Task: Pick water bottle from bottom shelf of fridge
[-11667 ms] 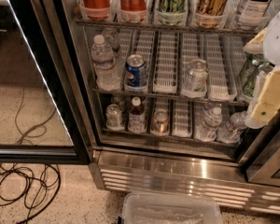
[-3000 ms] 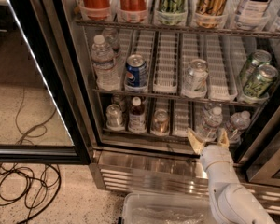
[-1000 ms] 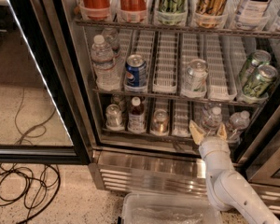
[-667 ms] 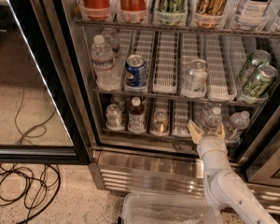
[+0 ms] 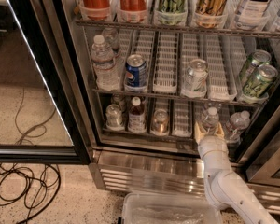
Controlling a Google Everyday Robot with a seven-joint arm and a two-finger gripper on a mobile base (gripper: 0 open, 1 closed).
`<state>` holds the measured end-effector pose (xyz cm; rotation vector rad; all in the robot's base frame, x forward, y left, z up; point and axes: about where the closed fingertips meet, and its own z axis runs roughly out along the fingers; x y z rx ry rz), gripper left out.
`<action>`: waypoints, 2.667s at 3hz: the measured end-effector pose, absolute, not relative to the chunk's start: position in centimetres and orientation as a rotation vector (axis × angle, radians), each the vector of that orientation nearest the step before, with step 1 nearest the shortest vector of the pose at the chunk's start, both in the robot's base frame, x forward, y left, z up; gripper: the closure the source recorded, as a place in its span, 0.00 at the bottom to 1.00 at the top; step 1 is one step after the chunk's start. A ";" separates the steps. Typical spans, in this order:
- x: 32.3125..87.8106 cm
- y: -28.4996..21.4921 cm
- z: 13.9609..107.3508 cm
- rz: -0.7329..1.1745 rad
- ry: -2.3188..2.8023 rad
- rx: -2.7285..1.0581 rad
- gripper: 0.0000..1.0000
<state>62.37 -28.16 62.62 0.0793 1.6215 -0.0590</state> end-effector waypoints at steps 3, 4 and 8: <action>59.9 -28.8 68.9 0.034 1.427 0.085 1.00; 58.2 -29.0 70.2 0.079 1.395 0.120 1.00; 53.3 -27.1 70.3 0.348 1.635 -0.153 1.00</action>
Offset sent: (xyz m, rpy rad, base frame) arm -0.0233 -0.0083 0.0775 0.0077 -0.2084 0.0988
